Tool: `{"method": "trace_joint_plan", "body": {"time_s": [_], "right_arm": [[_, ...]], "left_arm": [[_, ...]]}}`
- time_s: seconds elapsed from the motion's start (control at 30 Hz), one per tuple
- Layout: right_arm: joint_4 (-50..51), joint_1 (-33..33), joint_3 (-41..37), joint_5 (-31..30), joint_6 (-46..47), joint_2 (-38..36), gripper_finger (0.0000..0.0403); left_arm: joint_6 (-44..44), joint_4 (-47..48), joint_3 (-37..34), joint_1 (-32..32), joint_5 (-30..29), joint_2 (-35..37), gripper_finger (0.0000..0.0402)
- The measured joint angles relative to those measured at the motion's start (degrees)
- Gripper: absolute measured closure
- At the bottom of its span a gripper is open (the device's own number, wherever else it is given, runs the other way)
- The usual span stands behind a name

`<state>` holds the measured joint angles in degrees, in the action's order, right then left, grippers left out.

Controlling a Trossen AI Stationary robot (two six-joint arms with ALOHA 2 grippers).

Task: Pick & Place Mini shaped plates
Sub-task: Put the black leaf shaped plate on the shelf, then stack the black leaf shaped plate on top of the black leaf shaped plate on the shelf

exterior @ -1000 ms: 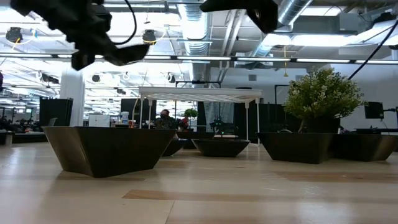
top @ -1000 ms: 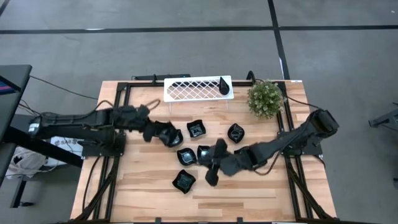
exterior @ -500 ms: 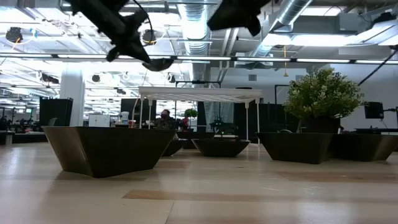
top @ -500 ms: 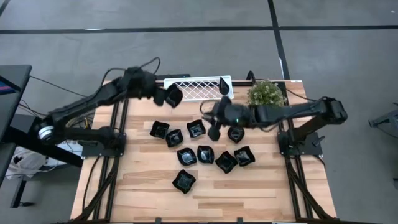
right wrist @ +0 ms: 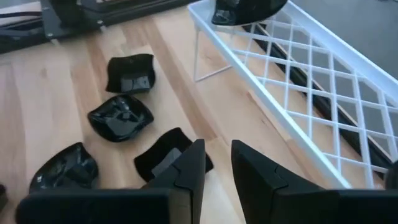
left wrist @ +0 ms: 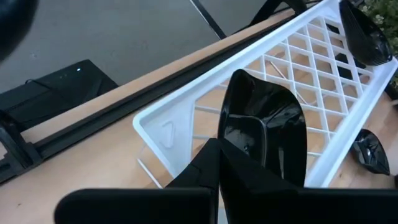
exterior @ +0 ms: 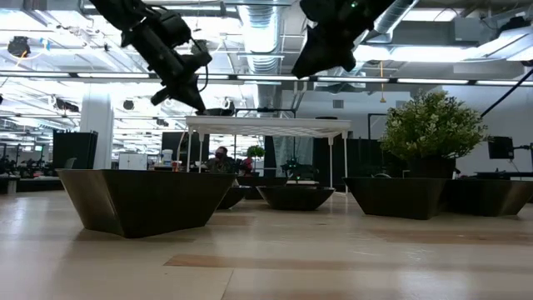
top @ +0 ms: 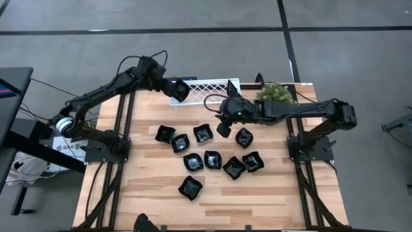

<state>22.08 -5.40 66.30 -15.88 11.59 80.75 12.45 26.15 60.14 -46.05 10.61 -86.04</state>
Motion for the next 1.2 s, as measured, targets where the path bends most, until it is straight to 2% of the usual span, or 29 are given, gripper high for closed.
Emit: {"method": "trace_joint_plan", "body": {"time_s": [0.77,1.1,1.2], "right_arm": [[0.2,0.1,0.0,0.9,-0.1,0.0,0.0329],[0.2,0.4,0.0,0.9,0.4,0.0,0.0329],[0.2,1.1,0.0,0.2,0.6,0.0,0.0329]], "left_arm": [[0.0,0.9,0.0,0.0,0.2,0.6,0.0385],[1.1,0.9,0.0,0.0,0.2,0.6,0.0323],[-1.0,1.5,0.0,0.0,0.1,0.9,0.0311]]}}
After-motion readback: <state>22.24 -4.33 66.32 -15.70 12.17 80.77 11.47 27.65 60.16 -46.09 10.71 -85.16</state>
